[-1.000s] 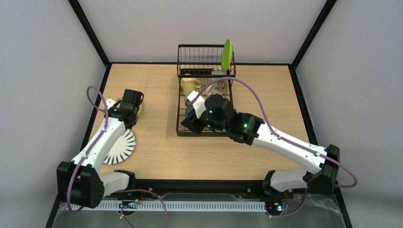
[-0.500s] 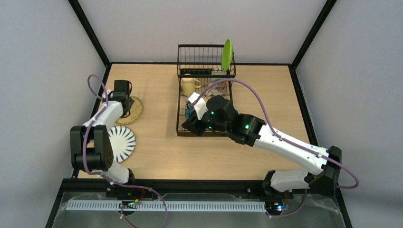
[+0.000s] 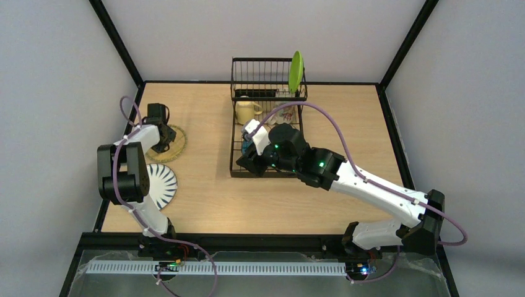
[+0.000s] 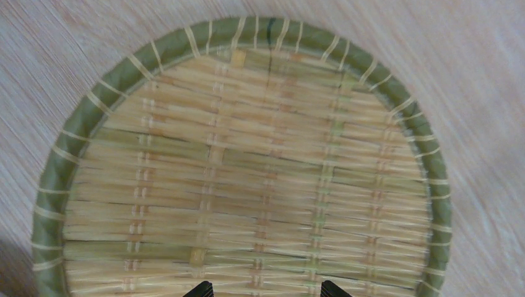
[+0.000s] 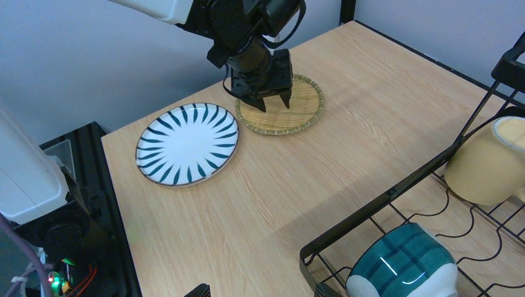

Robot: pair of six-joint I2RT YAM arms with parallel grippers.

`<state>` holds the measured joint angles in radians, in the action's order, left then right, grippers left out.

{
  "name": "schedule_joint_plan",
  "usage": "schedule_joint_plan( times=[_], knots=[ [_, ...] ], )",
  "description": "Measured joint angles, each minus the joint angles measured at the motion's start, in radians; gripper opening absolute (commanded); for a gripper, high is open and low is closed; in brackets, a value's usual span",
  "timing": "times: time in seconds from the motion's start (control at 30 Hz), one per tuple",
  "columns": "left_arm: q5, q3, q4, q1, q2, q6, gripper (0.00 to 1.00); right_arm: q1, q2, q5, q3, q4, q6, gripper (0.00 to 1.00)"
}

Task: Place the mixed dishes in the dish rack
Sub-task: Move the plate to the center of the board.

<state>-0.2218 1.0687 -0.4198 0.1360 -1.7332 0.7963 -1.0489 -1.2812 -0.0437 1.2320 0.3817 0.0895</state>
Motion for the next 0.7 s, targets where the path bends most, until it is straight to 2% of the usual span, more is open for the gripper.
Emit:
schedule_joint_plan(
  times=[0.43,0.7],
  knots=[
    [0.082,-0.012,-0.001,-0.002,-0.026,0.043,0.99,0.0,-0.004,0.006,0.0,0.0,-0.001,0.95],
    [0.1,-0.063,0.001,-0.062,0.018,0.073,0.99,0.0,-0.003,0.006,0.0,-0.001,0.0,0.95]
  ],
)
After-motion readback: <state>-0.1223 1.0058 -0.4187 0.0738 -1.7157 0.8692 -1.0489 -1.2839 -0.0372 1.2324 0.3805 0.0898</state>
